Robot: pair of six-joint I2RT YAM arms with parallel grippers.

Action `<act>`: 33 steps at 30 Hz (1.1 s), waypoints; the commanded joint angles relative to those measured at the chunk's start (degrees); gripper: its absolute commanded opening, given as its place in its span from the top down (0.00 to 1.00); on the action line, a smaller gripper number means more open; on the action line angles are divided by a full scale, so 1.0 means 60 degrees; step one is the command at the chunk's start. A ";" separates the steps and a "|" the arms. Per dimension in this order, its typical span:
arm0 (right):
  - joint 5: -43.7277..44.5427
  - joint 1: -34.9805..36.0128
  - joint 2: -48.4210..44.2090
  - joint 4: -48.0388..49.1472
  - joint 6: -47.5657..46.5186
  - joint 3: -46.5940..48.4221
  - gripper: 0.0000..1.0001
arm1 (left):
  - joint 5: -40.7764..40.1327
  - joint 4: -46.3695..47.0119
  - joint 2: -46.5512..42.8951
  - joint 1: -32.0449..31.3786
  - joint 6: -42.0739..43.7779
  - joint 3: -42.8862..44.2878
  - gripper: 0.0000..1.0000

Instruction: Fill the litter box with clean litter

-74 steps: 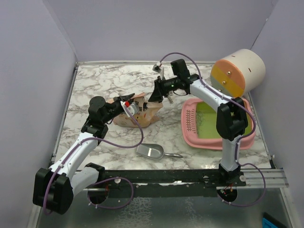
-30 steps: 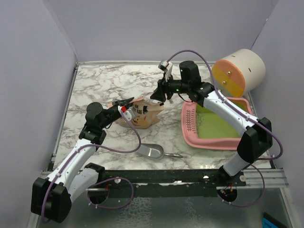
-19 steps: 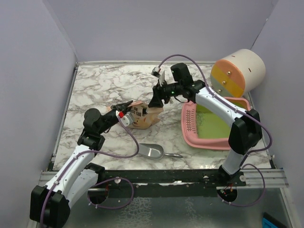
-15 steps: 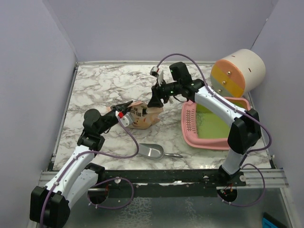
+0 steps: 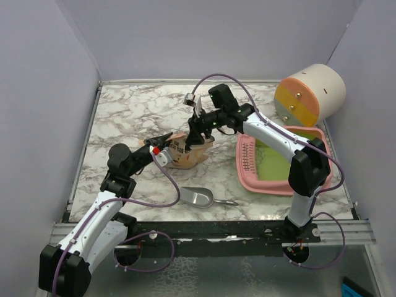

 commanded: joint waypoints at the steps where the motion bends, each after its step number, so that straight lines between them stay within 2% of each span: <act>1: 0.0295 0.0109 0.0074 0.0429 0.0048 -0.0267 0.50 | 0.0123 0.2198 -0.0501 -0.0037 0.0012 0.0362 1.00; 7: 0.2552 0.0258 0.0333 0.0021 0.0302 -0.0076 0.62 | 0.0142 0.2186 -0.0448 -0.0035 0.0040 0.0391 1.00; 10: 0.3251 0.0266 0.0365 -0.0362 0.0413 0.0065 0.86 | 0.0128 0.2196 -0.0385 -0.0026 0.0112 0.0439 1.00; 12: 0.3416 0.0266 0.0217 -0.0390 0.0506 -0.0079 0.98 | 0.0141 0.2186 -0.0310 -0.0023 0.0148 0.0493 1.00; 21: 0.7097 0.0281 -0.1413 0.1192 0.2104 -0.1344 0.99 | 0.0090 0.2198 0.0029 -0.0035 0.0311 0.0635 1.00; 26: 0.8293 0.0281 -0.2338 0.2375 0.2912 -0.1950 0.99 | 0.0027 0.2198 0.0065 -0.0036 0.0456 0.0701 1.00; 28: 0.8510 0.0281 -0.2368 0.2586 0.3015 -0.1988 0.99 | 0.0012 0.2198 0.0115 -0.0029 0.0474 0.0744 1.00; 31: 0.8074 0.0281 -0.2153 0.2796 0.2967 -0.1908 0.86 | -0.0188 0.2223 0.0257 -0.0044 0.0495 0.0812 1.00; 33: 0.7680 0.0281 -0.1885 0.2808 0.2902 -0.1770 0.82 | -0.0574 0.2391 0.0379 -0.0049 0.0403 0.0837 1.00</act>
